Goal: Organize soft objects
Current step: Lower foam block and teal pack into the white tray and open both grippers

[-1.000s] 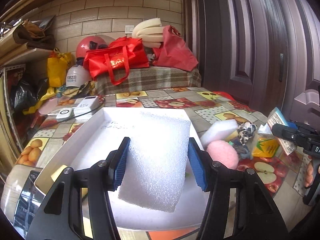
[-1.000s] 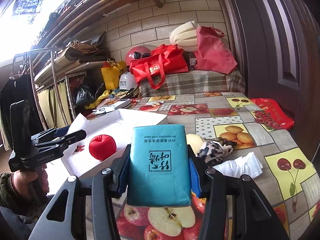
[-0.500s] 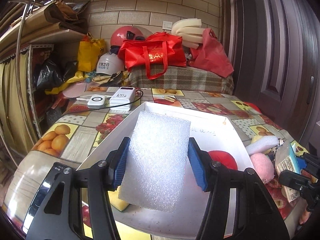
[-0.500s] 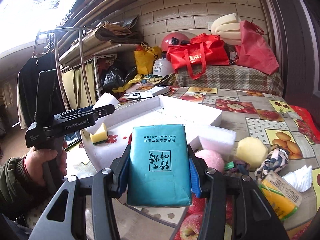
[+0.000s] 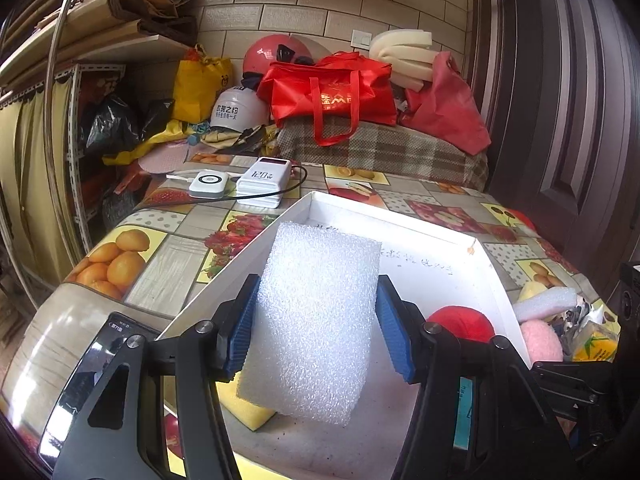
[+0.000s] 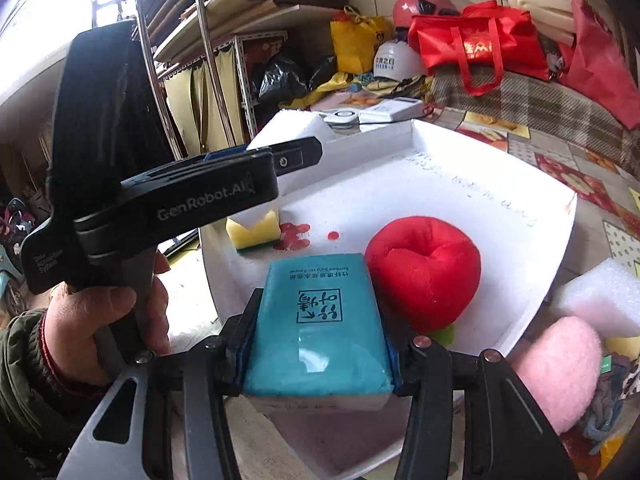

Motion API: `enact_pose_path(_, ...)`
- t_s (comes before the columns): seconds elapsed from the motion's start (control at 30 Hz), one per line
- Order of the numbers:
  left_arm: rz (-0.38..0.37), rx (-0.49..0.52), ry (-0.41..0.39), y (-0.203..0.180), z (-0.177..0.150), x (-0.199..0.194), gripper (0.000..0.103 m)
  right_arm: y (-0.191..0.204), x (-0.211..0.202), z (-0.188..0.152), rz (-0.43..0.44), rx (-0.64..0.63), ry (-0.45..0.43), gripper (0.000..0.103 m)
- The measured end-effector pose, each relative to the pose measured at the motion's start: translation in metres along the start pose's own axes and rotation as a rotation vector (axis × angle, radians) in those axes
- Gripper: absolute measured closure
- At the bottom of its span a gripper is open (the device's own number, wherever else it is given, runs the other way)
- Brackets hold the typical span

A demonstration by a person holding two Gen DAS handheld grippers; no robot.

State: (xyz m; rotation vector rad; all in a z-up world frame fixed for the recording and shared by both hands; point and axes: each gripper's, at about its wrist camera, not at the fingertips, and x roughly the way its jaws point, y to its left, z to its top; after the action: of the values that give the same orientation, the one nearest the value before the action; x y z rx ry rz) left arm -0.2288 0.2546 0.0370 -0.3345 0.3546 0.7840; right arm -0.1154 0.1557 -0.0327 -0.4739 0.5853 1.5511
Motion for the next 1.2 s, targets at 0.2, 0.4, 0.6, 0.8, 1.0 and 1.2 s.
enact_pose_path(0.2,0.008,0.030,0.009,-0.006,0.001,0.003,0.046,0.001,0.005,-0.004,-0.066,-0.031,0.063,0.054)
enact_pose_path(0.4,-0.001,0.034,0.015,-0.018,0.004,0.014,0.046,-0.009,-0.008,-0.011,-0.095,-0.008,0.061,0.054)
enact_pose_path(0.6,-0.011,0.045,0.017,-0.037,0.004,0.018,0.046,-0.018,-0.017,-0.008,-0.117,0.062,-0.008,0.054)
enact_pose_path(0.8,-0.026,0.061,0.023,-0.049,0.005,0.021,0.046,-0.042,-0.019,0.001,-0.225,0.145,-0.049,0.054)
enact_pose_path(1.0,-0.015,0.067,-0.002,-0.054,0.004,0.015,0.046,-0.069,-0.028,0.002,-0.226,0.260,-0.103,0.054)
enact_pose_path(1.2,0.012,0.088,0.094,-0.071,0.002,0.034,0.043,-0.055,-0.031,0.004,-0.265,0.197,-0.128,0.052)
